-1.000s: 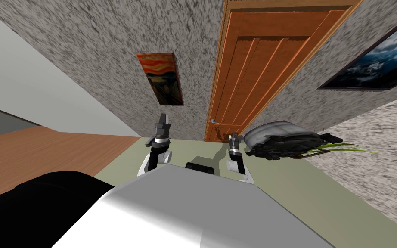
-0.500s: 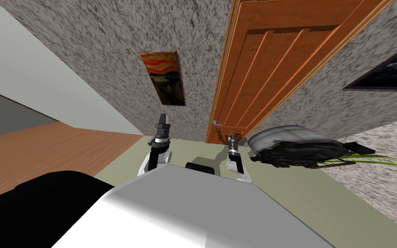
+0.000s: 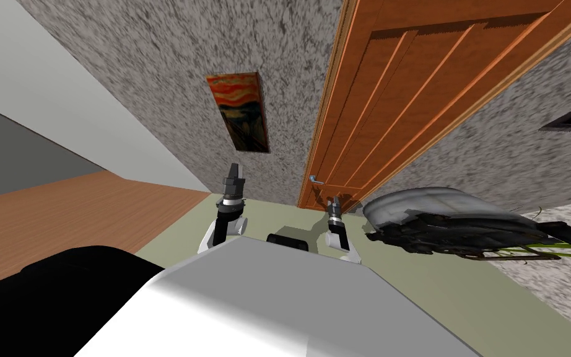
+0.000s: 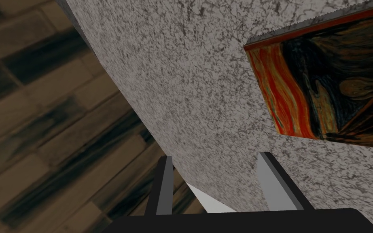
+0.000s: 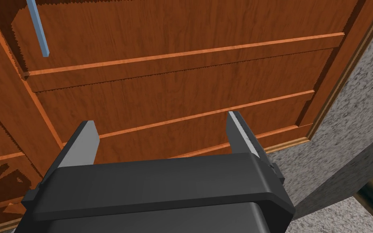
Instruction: Pull the door open
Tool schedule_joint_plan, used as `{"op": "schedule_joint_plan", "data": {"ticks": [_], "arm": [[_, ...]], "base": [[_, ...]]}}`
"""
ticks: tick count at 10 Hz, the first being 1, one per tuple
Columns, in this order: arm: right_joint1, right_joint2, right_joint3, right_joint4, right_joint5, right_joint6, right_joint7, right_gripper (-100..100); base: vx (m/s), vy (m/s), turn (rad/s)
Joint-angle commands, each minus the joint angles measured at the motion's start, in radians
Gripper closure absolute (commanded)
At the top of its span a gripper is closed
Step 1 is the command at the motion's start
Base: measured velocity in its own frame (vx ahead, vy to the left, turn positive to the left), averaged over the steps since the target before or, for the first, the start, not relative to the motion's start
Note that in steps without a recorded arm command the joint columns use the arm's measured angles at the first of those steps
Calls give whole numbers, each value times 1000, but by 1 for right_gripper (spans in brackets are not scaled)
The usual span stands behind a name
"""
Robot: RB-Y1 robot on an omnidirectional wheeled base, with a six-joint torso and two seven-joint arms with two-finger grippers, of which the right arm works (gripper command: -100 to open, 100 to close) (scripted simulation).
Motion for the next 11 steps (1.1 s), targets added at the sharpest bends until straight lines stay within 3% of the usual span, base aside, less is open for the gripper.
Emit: {"op": "schedule_joint_plan", "data": {"ticks": [1, 3, 4, 8, 9, 11], "arm": [[-21, -3, -4, 50, -11, -17, -9, -100], [-32, -5, -6, 99, -19, -26, -14, -100], [-32, -5, -6, 99, -19, -26, -14, -100], [-75, -14, -15, 232, -47, -62, -37, -100], [-75, -14, -15, 239, -47, -62, -37, -100], [-95, -17, -19, 304, -60, -79, -48, -100]], "base": [[85, -5, 211], [59, -3, 49], [48, -9, 56], [83, -21, 128], [74, -21, 46], [62, -11, 102]]}}
